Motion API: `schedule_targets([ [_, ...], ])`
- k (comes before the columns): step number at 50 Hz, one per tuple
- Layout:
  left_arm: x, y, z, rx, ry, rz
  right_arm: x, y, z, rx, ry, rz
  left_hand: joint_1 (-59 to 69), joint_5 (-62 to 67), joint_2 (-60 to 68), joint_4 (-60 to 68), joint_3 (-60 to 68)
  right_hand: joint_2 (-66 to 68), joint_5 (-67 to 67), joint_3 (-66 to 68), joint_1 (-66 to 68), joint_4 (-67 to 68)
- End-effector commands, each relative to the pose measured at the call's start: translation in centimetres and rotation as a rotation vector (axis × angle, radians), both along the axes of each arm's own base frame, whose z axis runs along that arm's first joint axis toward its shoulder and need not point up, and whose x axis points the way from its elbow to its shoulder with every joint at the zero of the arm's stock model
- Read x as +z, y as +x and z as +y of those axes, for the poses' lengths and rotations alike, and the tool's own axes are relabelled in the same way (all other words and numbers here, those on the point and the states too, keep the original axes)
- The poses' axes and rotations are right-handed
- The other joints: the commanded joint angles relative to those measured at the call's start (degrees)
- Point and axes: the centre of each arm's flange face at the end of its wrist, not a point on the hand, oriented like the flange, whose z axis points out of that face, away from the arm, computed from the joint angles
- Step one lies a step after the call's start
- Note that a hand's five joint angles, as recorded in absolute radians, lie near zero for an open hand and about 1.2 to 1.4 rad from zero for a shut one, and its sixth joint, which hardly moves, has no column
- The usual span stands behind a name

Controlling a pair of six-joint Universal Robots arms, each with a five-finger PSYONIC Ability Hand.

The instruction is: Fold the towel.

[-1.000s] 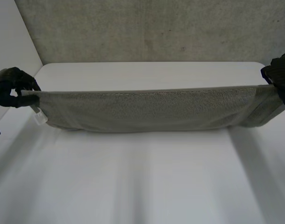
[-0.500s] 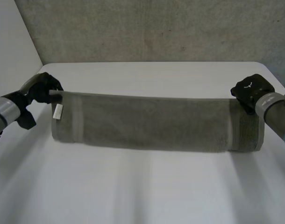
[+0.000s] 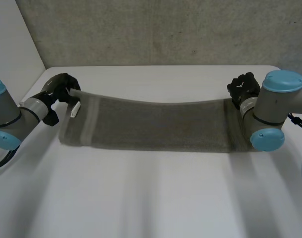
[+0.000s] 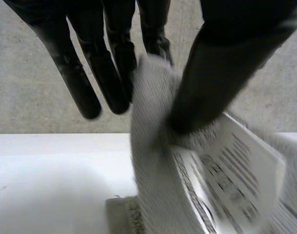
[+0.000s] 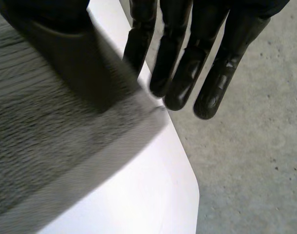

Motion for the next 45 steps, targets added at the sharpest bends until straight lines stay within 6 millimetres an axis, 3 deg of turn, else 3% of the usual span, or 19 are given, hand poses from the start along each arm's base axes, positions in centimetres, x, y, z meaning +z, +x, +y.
schedule_targets([
  [1,0.2,-0.1,-0.1,0.018,-0.035,-0.056,0.1,-0.1,-0.8,-0.085,-0.029,0.0,-42.48,-43.33,-42.33,-43.72,-44.22,-42.13,-41.77,-42.82,-42.36,-42.64],
  [4,0.7,-0.3,0.0,0.014,-0.041,-0.059,1.6,-0.3,-0.9,-0.115,-0.057,-0.019,-42.48,-43.33,-42.33,-43.72,-44.22,-42.13,-41.77,-42.82,-42.36,-42.64],
  [6,2.4,-0.7,0.5,0.008,-0.066,-0.062,3.0,-0.3,-0.7,-0.122,-0.08,-0.037,-42.48,-43.33,-42.33,-43.72,-44.22,-42.13,-41.77,-42.82,-42.36,-42.64],
  [8,3.5,-0.8,0.9,0.013,-0.077,-0.062,7.1,-0.3,0.1,-0.119,-0.137,-0.119,-42.48,-43.33,-42.33,-43.72,-44.22,-42.13,-41.77,-42.82,-42.36,-42.64],
  [9,4.7,-0.7,1.4,0.024,-0.087,-0.065,7.1,-0.3,0.1,-0.119,-0.137,-0.119,-42.48,-43.33,-42.33,-43.72,-44.22,-42.13,-41.77,-42.82,-42.36,-42.64],
  [11,5.8,-0.6,2.1,0.03,-0.102,-0.07,9.3,-0.3,0.8,-0.111,-0.162,-0.174,-42.48,-43.33,-42.33,-43.72,-44.22,-42.13,-41.77,-42.82,-42.36,-42.64],
  [13,8.8,-0.7,3.7,0.03,-0.16,-0.099,14.4,-0.8,2.9,-0.093,-0.221,-0.294,-42.48,-43.33,-42.33,-43.72,-44.22,-42.13,-41.77,-42.82,-42.36,-42.64],
  [14,8.8,-0.7,3.7,0.03,-0.161,-0.099,14.4,-0.8,2.9,-0.093,-0.222,-0.294,-42.48,-43.33,-42.33,-43.72,-44.22,-42.13,-41.77,-42.82,-42.36,-42.64],
  [16,11.3,-1.0,5.8,0.025,-0.236,-0.175,17.7,-1.2,5.4,-0.051,-0.247,-0.33,-42.48,-43.33,-42.33,-43.72,-44.22,-42.13,-41.77,-42.82,-42.36,-42.64],
  [17,11.3,-1.0,5.9,0.025,-0.237,-0.176,17.7,-1.2,5.4,-0.051,-0.247,-0.33,-42.48,-43.33,-42.33,-43.72,-44.22,-42.13,-41.77,-42.82,-42.36,-42.64],
  [19,13.1,-1.4,8.0,0.019,-0.309,-0.269,18.5,-1.4,7.9,0.012,-0.193,-0.315,-42.48,-43.33,-42.33,-43.72,-44.22,-42.13,-41.77,-42.82,-42.36,-42.64],
  [25,14.1,-1.1,10.3,0.035,-0.367,-0.387,16.5,-1.8,11.1,0.065,0.01,-0.258,-42.48,-43.33,-42.33,-43.72,-44.22,-42.13,-41.77,-42.82,-42.36,-42.64],
  [27,13.9,-0.9,11.5,0.058,-0.347,-0.414,13.8,-2.5,12.8,0.048,0.174,-0.209,-42.31,-43.16,-42.16,-43.56,-44.05,-42.13,-41.77,-42.82,-42.36,-42.64],
  [28,13.9,-0.9,11.5,0.059,-0.346,-0.414,13.8,-2.5,12.8,0.047,0.175,-0.209,-42.31,-43.16,-42.16,-43.55,-44.05,-42.13,-41.77,-42.82,-42.36,-42.64],
  [30,13.6,-0.5,12.6,0.081,-0.321,-0.419,11.2,-2.8,14.3,0.04,0.301,-0.176,-42.48,-43.33,-42.33,-43.72,-44.22,-42.13,-41.77,-42.82,-42.36,-42.64],
  [32,13.2,-0.5,13.0,0.085,-0.303,-0.421,10.2,-3.0,14.7,0.037,0.337,-0.167,-42.48,-43.33,-42.33,-43.72,-44.22,-42.13,-41.77,-42.82,-42.36,-42.64],
  [36,11.9,-0.6,13.7,0.081,-0.26,-0.42,8.5,-3.6,14.9,0.016,0.359,-0.163,-42.48,-43.33,-42.33,-43.72,-44.22,-42.13,-41.77,-42.82,-42.36,-42.64],
  [40,10.1,-1.3,14.6,0.062,-0.209,-0.401,6.1,-5.2,13.4,-0.035,0.316,-0.181,-42.48,-43.33,-42.33,-43.72,-44.22,-42.13,-41.77,-42.82,-42.36,-42.64],
  [45,8.7,-1.7,14.7,0.06,-0.211,-0.355,3.4,-5.4,11.8,-0.034,0.238,-0.183,-42.48,-43.33,-42.33,-43.72,-44.22,-42.13,-41.77,-42.82,-42.36,-42.64],
])
